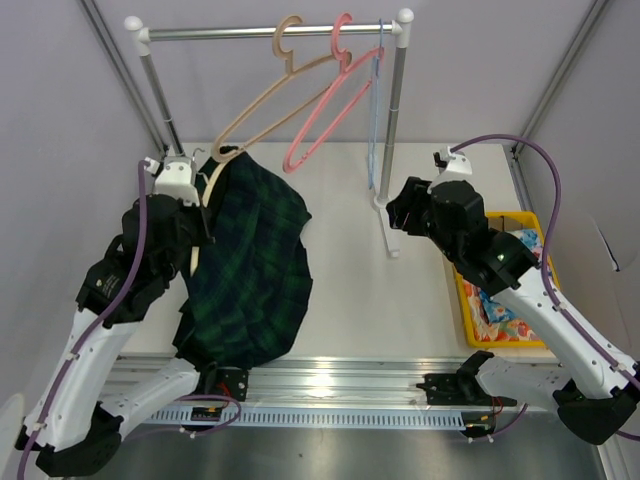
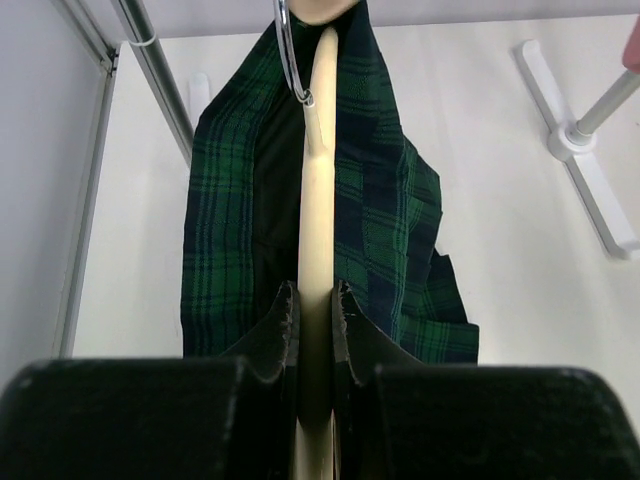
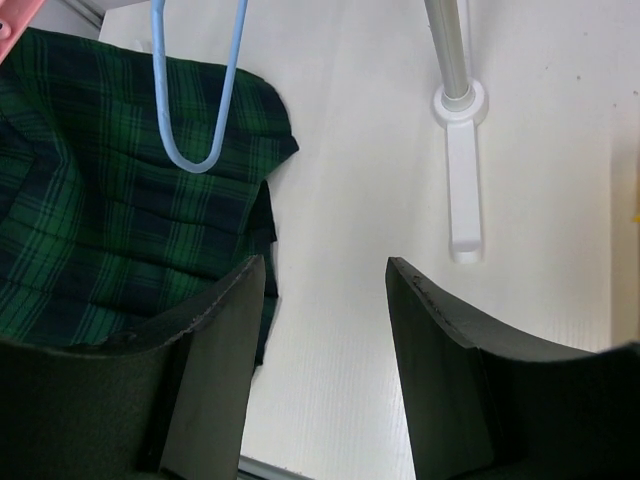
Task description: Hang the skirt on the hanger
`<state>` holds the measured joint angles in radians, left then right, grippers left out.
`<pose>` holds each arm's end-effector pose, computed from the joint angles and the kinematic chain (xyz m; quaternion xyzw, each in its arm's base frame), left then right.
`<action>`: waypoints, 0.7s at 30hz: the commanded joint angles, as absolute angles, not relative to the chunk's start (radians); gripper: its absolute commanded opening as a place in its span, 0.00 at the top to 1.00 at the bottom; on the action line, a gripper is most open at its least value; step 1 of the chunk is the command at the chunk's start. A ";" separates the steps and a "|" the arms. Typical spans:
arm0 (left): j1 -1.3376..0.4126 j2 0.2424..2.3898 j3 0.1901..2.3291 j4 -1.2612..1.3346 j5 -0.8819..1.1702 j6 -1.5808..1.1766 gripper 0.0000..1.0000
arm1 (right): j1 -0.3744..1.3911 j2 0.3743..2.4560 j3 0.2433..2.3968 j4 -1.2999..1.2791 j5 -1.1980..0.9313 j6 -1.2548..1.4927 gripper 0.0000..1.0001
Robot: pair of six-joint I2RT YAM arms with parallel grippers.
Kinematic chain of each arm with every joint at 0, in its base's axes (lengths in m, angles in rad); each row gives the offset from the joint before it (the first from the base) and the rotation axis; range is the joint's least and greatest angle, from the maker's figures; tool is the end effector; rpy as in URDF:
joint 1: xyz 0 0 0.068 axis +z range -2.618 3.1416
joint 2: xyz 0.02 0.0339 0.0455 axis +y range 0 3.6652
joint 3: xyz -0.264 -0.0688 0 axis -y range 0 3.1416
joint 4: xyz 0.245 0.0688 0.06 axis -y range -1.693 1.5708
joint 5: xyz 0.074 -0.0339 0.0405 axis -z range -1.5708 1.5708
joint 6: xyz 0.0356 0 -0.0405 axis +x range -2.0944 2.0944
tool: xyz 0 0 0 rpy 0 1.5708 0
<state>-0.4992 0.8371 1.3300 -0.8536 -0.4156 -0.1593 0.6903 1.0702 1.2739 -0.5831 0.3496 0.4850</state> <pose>0.1213 -0.0498 0.4408 0.0205 0.8130 -0.0194 0.5815 0.1781 0.1313 0.4136 0.0135 0.8209 0.1865 0.5397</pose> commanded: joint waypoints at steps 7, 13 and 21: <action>-0.367 0.874 1.410 -0.686 -0.342 -0.175 1.00 | 0.672 1.077 1.284 -0.534 0.330 0.449 0.43; -0.311 0.926 1.465 -0.649 -0.218 -0.134 1.00 | 0.664 1.059 1.278 -0.534 0.321 0.443 0.43; -0.258 1.132 1.753 -0.679 -0.161 -0.098 1.00 | 0.652 1.043 1.281 -0.534 0.288 0.425 0.43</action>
<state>-0.2844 1.0897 1.6077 -0.8295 -0.1921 -0.1276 0.6605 1.0691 1.2739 -0.5632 0.3134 0.4500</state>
